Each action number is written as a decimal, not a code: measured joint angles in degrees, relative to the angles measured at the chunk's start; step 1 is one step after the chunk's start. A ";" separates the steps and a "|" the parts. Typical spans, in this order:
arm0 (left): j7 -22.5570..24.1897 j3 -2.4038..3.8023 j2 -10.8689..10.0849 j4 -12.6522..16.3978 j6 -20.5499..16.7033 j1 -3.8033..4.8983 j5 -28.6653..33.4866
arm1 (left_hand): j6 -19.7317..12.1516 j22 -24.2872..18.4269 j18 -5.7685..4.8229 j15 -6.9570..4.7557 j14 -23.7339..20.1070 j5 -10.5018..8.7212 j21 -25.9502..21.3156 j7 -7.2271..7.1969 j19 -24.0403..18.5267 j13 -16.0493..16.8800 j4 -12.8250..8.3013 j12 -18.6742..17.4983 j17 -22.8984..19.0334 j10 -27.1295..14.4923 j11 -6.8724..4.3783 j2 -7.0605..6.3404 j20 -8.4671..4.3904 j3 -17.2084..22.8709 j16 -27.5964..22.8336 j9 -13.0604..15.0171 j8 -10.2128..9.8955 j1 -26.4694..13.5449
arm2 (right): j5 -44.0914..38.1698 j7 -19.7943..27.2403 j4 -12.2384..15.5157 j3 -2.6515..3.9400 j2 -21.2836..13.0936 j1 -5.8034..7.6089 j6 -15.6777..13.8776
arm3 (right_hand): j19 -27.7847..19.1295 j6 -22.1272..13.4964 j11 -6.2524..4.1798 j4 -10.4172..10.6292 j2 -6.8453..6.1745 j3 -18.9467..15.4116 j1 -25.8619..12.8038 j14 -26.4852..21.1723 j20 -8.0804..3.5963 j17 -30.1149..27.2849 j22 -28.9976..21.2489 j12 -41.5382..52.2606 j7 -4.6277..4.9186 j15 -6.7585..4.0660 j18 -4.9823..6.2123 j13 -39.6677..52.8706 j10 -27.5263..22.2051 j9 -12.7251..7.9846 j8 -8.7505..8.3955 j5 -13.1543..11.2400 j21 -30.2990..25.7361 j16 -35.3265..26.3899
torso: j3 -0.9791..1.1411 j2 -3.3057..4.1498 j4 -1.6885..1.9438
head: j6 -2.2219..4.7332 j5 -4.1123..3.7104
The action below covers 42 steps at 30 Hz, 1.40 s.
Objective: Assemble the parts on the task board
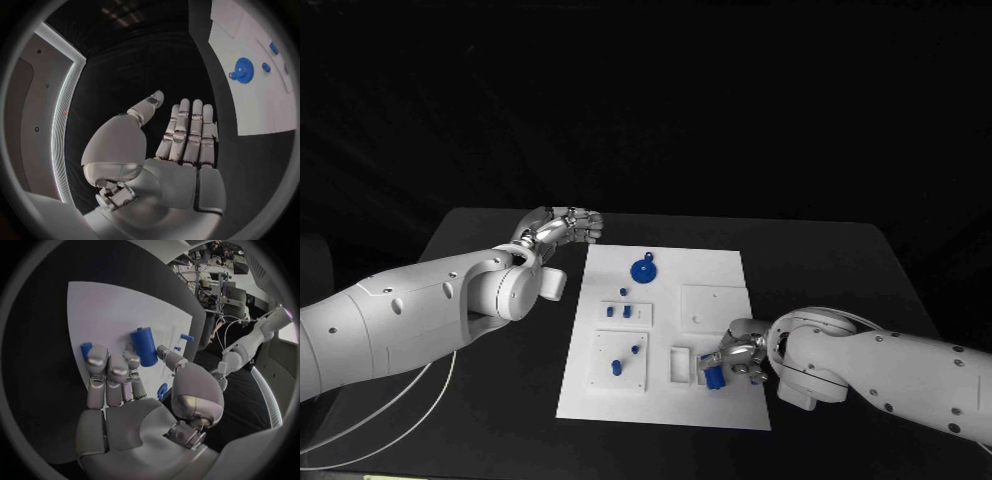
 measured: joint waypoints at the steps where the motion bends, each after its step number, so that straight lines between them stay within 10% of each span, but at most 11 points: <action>1: 0.00 0.00 0.00 0.00 0.00 0.00 0.00 | 0.00 0.00 0.00 0.00 0.00 0.00 0.00 0.00 0.00 0.00 0.00 0.00 0.00 0.00 0.00 0.00 0.00 0.00 0.00 0.00 0.00 0.00 | 0.00 0.04 -0.03 -0.03 0.11 -0.04 -0.10 | 0.00 0.00 -0.02 -0.02 0.00 0.02 0.00 0.03 -0.01 0.00 0.00 0.00 0.00 0.03 -0.01 0.01 -0.02 0.00 0.00 0.00 0.22 0.00 | 0.01 0.00 0.00 | -0.02 0.00; 16: -0.06 0.00 -0.06 0.05 0.02 0.00 0.01 | 0.00 0.00 -0.05 0.00 0.00 0.00 0.00 0.00 0.00 -0.05 0.00 0.00 0.06 0.00 0.00 0.00 0.00 0.00 0.00 -0.01 0.00 0.00 | -0.76 0.69 -0.15 -0.32 0.24 -0.61 -2.17 | -0.19 2.50 -0.80 -5.41 3.02 3.00 3.35 0.24 -0.20 0.29 0.00 -0.01 0.03 -0.15 -0.10 0.21 0.01 -2.73 0.34 -0.25 1.09 0.00 | 0.00 -0.02 0.00 | -0.30 0.08; 23: -0.08 0.00 -0.11 0.05 0.02 0.00 0.01 | 0.00 -0.01 -0.10 0.00 0.00 0.00 0.00 0.00 0.00 -0.05 0.00 0.00 0.05 0.00 0.00 0.00 0.00 0.00 0.00 -0.05 0.00 0.00 | -0.95 1.24 1.17 -0.39 -0.88 -0.72 -3.07 | -0.72 4.14 -1.21 -7.60 4.94 3.80 1.44 0.26 0.60 0.36 -0.01 -0.01 -0.83 -0.59 -0.25 -0.06 0.83 -10.96 0.44 -0.29 1.65 0.00 | -0.03 -0.03 -0.01 | -0.33 0.03; 42: -0.21 0.00 0.01 0.00 0.03 0.01 0.02 | 0.00 0.08 0.06 0.00 0.00 0.00 0.00 0.00 0.00 -0.09 0.00 0.00 0.11 0.00 0.00 0.00 0.00 0.00 -0.22 -0.04 0.00 0.01 | 3.40 0.98 2.75 -0.54 0.77 2.75 -3.38 | -0.81 4.77 -1.41 -8.17 6.86 4.18 0.55 0.44 1.07 0.49 -0.01 -0.28 -1.46 -0.74 0.00 -0.15 1.45 -11.11 0.32 -0.61 1.96 0.00 | -0.07 -0.03 0.03 | -0.20 -0.16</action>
